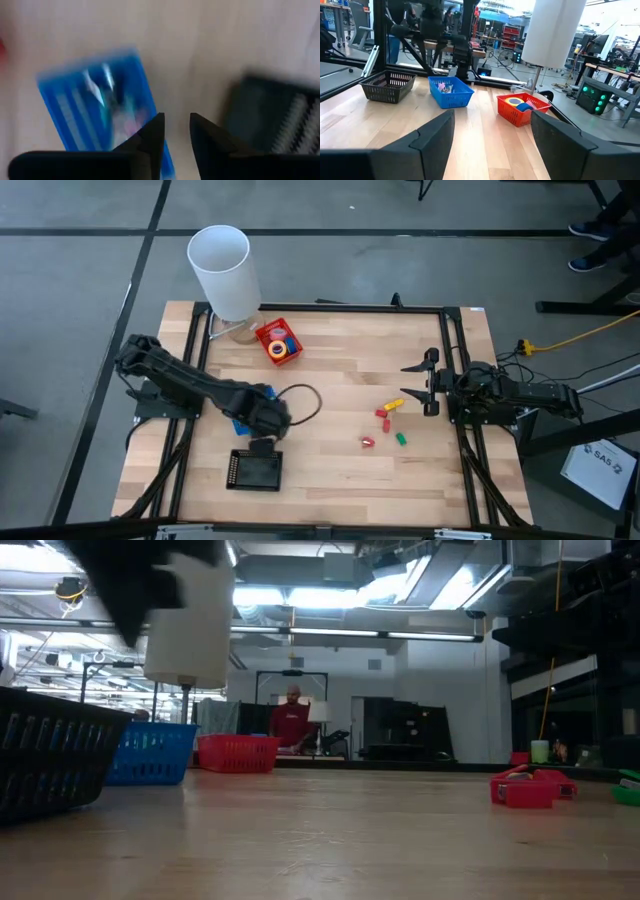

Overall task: Pick and place Stapler, Stapler remover, tape
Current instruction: Move the blue basket to the center of the table

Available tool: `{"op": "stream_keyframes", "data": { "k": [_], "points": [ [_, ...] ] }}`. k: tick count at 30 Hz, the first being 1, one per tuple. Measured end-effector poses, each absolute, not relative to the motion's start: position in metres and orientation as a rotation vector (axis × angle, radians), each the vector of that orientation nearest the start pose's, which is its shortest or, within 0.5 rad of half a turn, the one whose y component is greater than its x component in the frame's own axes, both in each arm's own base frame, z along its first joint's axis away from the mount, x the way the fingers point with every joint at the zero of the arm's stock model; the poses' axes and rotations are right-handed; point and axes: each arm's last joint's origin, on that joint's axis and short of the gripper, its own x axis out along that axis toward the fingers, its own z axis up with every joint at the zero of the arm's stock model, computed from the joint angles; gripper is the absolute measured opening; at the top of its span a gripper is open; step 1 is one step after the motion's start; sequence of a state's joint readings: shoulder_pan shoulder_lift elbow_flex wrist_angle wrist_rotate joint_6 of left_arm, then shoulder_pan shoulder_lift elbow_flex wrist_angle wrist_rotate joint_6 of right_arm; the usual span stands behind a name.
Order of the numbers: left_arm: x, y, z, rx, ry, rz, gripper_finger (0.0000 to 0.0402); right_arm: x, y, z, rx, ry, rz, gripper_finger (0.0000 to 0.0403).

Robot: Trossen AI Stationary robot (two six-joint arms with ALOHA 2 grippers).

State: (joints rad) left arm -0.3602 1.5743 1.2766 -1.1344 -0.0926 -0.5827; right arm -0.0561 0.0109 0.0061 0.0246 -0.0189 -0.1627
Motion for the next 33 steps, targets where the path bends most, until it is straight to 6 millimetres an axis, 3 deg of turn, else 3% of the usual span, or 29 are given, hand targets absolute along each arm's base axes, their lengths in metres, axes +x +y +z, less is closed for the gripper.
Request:
{"op": "stream_keyframes", "data": {
  "k": [4, 8, 16, 26, 33],
  "points": [
    [0.242, -0.104, 0.259, -0.26, 1.62, 0.29, 0.0081, 0.098, -0.005, 0.167, -0.163, -0.017, -0.038, 0.0262],
    [0.225, -0.104, 0.257, -0.264, 1.738, 0.453, 0.0074, 0.098, -0.005, 0.167, -0.163, -0.017, -0.039, 0.0262],
    [0.207, -0.094, 0.219, -0.332, 1.821, 0.507, 0.0064, 0.098, -0.005, 0.167, -0.163, -0.017, -0.039, 0.0262],
    [0.185, -0.063, 0.178, -0.409, 1.756, 0.539, 0.0064, 0.098, -0.005, 0.167, -0.163, -0.017, -0.039, 0.0262],
    [0.189, -0.057, 0.164, -0.278, 1.651, 0.45, 0.0062, 0.098, -0.005, 0.167, -0.163, -0.017, -0.039, 0.0262]
  ]
}}
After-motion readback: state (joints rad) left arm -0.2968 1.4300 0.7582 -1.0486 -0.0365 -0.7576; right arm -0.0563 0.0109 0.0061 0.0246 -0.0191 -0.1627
